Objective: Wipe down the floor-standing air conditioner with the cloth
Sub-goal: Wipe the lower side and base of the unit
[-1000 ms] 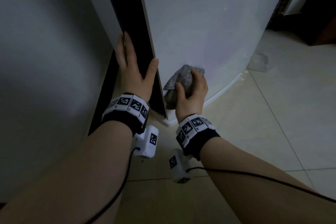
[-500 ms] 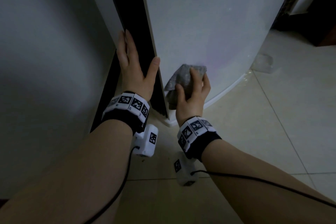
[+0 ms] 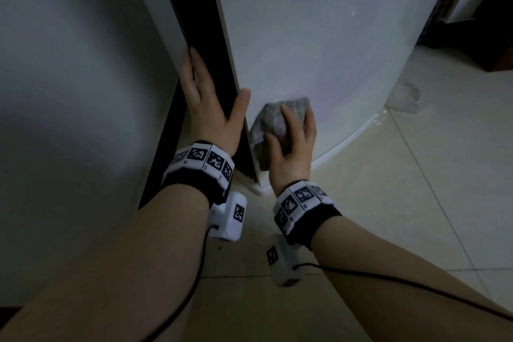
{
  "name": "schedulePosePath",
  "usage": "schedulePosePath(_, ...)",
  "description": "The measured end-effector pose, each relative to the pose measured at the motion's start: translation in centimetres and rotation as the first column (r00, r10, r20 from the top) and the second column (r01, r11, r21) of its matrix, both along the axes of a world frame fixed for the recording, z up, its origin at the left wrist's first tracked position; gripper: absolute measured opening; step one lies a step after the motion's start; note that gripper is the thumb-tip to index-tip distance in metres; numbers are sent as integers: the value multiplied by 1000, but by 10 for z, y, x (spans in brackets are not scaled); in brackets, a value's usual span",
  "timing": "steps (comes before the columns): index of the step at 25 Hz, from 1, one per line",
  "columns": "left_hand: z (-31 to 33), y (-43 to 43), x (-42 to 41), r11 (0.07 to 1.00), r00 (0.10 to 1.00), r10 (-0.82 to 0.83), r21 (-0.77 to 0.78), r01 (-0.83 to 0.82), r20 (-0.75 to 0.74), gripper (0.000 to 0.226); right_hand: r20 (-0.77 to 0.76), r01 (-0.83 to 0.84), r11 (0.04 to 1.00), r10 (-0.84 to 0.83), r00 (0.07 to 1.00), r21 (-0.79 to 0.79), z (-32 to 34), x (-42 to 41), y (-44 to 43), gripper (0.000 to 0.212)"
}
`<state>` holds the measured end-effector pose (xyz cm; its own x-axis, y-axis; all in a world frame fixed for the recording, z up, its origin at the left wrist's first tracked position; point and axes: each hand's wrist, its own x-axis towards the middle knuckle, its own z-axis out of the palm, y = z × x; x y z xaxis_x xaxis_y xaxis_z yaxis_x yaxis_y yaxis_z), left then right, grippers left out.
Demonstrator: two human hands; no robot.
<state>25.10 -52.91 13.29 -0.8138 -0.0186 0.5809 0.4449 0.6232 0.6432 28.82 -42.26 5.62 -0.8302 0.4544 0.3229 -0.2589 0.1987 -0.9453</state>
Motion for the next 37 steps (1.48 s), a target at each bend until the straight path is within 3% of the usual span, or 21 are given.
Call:
schedulePosePath(3, 3, 4, -3, 1000, 999, 22, -1, -22, -29, 81, 151, 88, 993, -76, 986, -75, -3, -10, 20, 55)
schedulePosePath(10, 3, 25, -3, 995, 997, 70, 78, -67, -37, 79, 174, 88, 994, -77, 982, -59, 0, -22, 40, 56)
schedulePosePath(14, 1, 28, -3, 993, 995, 97, 74, -94, -38, 79, 153, 9, 1000, -12, 988, 20, -1, -13, 28, 56)
schedulePosePath(19, 0, 31, -3, 992, 996, 83, 101, -81, -13, 84, 241, 153, 975, -111, 964, -160, 0, -29, 48, 55)
schedulePosePath(22, -1, 35, -4, 985, 994, 107, 134, -106, 1, 85, 183, 44, 993, -23, 983, -110, -6, -18, 43, 56)
schedulePosePath(27, 3, 47, -6, 964, 984, 180, 196, -178, 8, 80, 200, 127, 978, -93, 975, -164, 0, -38, 70, 56)
schedulePosePath(33, 8, 53, 0, 964, 979, 198, 190, -185, -50, 72, 174, 89, 986, -63, 983, -142, -1, -44, 82, 52)
schedulePosePath(37, 15, 65, -3, 933, 971, 231, 299, -202, -64, 69, 125, 41, 995, -29, 992, -90, -5, -36, 70, 53)
